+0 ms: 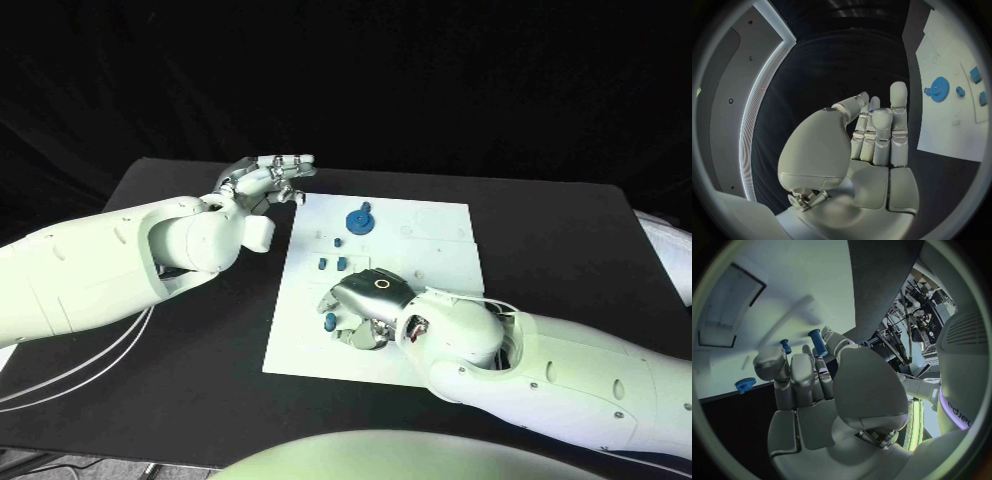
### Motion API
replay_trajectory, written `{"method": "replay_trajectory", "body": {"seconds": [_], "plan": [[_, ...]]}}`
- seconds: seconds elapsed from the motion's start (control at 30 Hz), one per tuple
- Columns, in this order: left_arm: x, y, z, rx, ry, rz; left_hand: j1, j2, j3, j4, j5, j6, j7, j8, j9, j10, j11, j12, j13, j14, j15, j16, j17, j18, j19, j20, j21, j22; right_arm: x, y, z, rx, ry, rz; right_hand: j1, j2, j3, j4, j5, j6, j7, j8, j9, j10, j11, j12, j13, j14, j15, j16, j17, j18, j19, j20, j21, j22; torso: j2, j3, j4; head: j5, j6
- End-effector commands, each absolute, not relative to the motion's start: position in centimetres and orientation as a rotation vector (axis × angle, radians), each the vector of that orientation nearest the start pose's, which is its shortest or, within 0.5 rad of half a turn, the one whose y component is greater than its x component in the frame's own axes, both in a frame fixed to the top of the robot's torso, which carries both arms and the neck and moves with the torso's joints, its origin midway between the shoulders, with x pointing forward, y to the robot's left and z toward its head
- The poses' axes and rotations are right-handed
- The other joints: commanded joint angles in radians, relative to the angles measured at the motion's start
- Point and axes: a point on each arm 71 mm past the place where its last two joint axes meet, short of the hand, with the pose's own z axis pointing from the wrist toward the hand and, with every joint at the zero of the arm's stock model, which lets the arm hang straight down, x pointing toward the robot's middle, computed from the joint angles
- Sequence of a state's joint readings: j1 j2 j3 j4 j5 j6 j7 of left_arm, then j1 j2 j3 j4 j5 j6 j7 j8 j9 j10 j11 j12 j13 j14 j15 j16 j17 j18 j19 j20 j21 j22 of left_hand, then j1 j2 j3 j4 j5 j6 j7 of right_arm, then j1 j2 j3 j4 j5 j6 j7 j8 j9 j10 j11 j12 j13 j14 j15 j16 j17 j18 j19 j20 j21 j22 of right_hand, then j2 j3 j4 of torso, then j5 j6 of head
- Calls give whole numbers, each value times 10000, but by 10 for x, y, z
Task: Assemble the parts on the task board
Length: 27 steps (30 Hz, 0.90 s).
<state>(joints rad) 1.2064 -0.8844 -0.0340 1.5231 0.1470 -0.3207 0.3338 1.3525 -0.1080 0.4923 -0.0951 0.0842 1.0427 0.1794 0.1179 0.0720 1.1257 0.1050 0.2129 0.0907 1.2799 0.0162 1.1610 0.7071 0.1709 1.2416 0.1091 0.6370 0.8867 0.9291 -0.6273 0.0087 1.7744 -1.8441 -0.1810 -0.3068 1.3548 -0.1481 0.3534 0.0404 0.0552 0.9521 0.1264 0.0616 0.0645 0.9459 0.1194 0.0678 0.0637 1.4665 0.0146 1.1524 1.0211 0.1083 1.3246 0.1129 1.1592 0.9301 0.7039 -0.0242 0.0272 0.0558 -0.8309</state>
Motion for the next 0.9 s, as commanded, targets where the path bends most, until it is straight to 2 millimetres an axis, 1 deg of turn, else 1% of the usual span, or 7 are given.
{"method": "replay_trajectory", "body": {"seconds": [0.03,0.37,0.57,0.63,0.73,0.87,0.9], "plan": [[492,232,-180,-13221,13984,-15243,90,4,-36,-47,64,-77,12,54,-8,-59,-14,47,9,-78,-14,-43,-13,82,-59,18,-46,-12,357,-40,-234,-4696,16552,8560,42,-48,-205,38,-38,-66,0,10,23,-82,3,93,20,59,96,-45,-25,164,-59,33,-67,-28,5,12,-9,-15,26],[492,235,-180,-13250,13981,-15186,91,7,-57,-58,62,-95,18,67,-8,-86,-9,78,9,-89,-12,-43,-42,84,-60,21,-49,-13,353,-75,-207,-3070,15595,8980,267,106,-610,189,-12,360,5,92,85,398,-136,585,59,109,13,-16,-79,160,31,-25,-51,5,-13,6,-52,-215,126],[491,236,-180,-13245,14025,-15201,91,7,-57,-58,62,-95,18,67,-8,-86,-9,78,9,-89,-12,-43,-42,84,-60,21,-49,-13,366,-135,-194,-983,16921,7875,-79,203,-821,609,67,722,258,122,105,1917,-367,1314,220,185,-165,69,-8,76,281,-103,227,393,-45,-9,-134,-452,202],[490,235,-180,-13221,14058,-15222,89,6,-64,-60,62,-101,19,70,-8,-94,-8,87,9,-97,-11,-51,-66,85,-64,23,-59,-21,369,-156,-194,-155,17517,7300,-468,110,-1061,926,390,950,227,214,137,2803,-499,1705,425,380,-274,699,746,-86,678,-172,861,1297,-56,-30,-182,-524,219],[488,233,-180,-13178,14107,-15276,89,6,-64,-60,62,-101,19,70,-8,-94,-8,87,9,-97,-11,-51,-66,85,-64,23,-59,-21,369,-181,-197,677,18187,6431,-816,-87,-1562,1235,1386,1115,-5,323,161,3883,-819,2472,1004,599,-527,1571,1752,-249,1090,-436,1558,2245,-53,-50,-236,-637,267],[487,230,-181,-13153,14200,-15325,89,6,-64,-60,62,-101,19,70,-8,-94,-8,87,9,-97,-11,-51,-66,85,-64,23,-59,-21,362,-207,-207,1412,19001,5348,-1170,-103,-2254,1677,1966,1178,-185,435,185,4354,-971,3623,2116,623,-686,1908,2099,-347,1250,-602,1913,2731,-37,-65,-326,-728,294],[487,230,-181,-13154,14220,-15328,89,6,-64,-60,62,-101,19,70,-8,-94,-8,87,9,-97,-11,-51,-66,85,-64,23,-59,-21,360,-210,-209,1486,19120,5194,-1124,-57,-2517,1808,2101,1178,-232,490,205,4280,-1013,4888,3566,623,-706,2022,2208,-358,1274,-669,2001,2847,-32,-64,-350,-722,295]]}}
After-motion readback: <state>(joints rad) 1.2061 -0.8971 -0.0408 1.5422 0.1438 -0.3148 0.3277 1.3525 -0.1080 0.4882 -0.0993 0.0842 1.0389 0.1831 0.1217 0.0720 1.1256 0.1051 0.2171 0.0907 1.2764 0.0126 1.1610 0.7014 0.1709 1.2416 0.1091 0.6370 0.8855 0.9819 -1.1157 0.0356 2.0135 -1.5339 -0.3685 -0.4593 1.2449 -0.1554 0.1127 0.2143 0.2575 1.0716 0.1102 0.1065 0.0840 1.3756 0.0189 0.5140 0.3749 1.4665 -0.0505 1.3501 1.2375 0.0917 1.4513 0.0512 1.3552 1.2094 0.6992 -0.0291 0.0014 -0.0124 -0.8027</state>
